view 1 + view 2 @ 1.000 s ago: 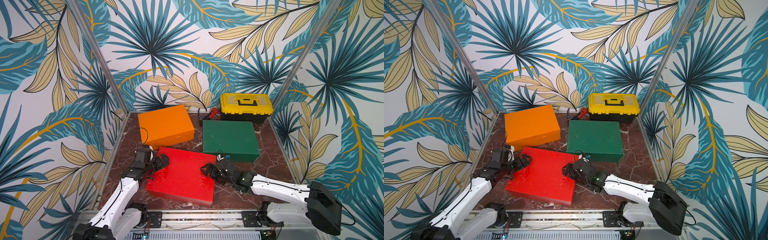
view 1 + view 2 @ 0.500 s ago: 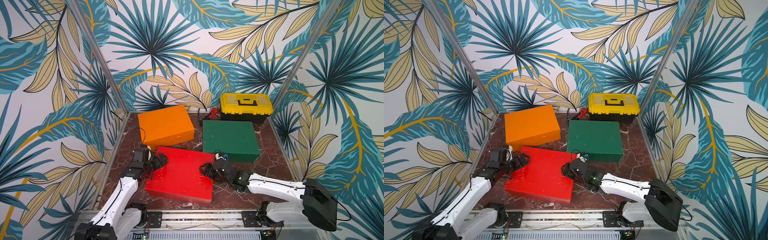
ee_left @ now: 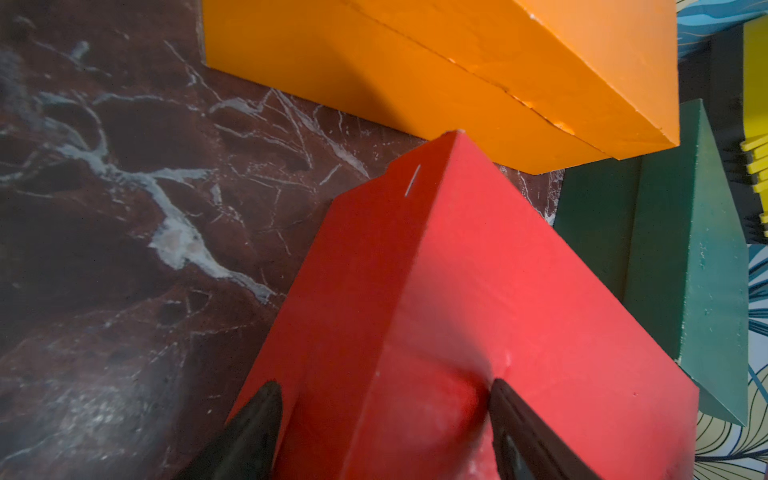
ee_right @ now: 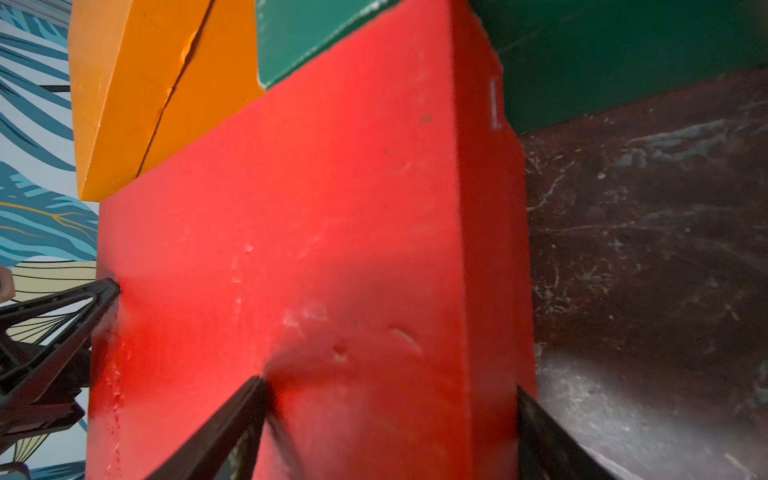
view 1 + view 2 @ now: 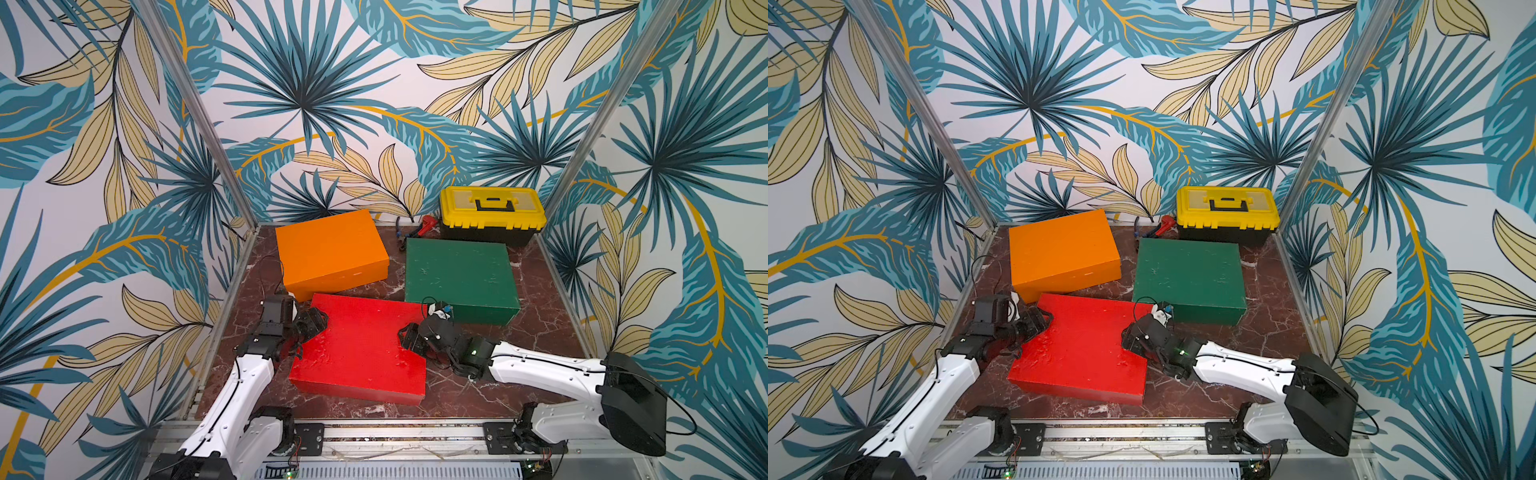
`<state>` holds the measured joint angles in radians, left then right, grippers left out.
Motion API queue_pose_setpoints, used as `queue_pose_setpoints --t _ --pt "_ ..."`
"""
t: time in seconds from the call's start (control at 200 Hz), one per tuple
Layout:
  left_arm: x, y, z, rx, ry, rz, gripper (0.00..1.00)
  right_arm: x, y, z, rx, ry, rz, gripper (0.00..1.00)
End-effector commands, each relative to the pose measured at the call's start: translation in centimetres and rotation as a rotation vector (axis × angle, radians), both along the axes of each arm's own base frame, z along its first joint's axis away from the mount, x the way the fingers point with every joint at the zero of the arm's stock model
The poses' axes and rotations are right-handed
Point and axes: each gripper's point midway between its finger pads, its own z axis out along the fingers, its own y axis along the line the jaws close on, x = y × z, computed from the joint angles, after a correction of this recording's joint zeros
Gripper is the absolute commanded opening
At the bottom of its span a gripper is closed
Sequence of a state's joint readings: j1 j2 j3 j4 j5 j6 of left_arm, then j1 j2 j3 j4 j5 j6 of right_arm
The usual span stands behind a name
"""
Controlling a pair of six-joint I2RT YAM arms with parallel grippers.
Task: Stack the shoeboxes
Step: Pick up the shoebox from the center of the board.
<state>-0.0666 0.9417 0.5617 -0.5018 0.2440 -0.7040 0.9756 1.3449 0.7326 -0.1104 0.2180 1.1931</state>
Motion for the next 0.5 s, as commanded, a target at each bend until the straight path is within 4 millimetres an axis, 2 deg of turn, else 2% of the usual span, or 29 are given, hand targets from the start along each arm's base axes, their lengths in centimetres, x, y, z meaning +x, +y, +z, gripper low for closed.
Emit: queue_pose_setpoints --t 0.0,0.15,0.235,0.391,0.491 --pt "-4.7 -1.9 -3.2 -0.101 0.263 -0.009 0.81 -4.1 4.8 -0.7 0.079 0.105 0.220 0.84" --pt "-4.9 -1.6 -4.4 -0.064 0.303 -0.026 0.85 -3.8 4.2 -1.6 0.052 0.104 0.197 0.85" --pt "-5.2 -1.5 -5.1 -0.049 0.323 -0.037 1.00 -3.7 3.9 -1.8 0.057 0.102 0.189 0.85" --pt "-5.2 -2.1 -5.6 -0.080 0.291 -0.063 1.00 -3.7 3.1 -2.3 0.057 0.107 0.170 0.86" --pt "-5.4 -2.5 -5.4 -0.101 0.278 -0.066 1.00 -3.7 3.2 -2.7 0.077 0.121 0.169 0.87"
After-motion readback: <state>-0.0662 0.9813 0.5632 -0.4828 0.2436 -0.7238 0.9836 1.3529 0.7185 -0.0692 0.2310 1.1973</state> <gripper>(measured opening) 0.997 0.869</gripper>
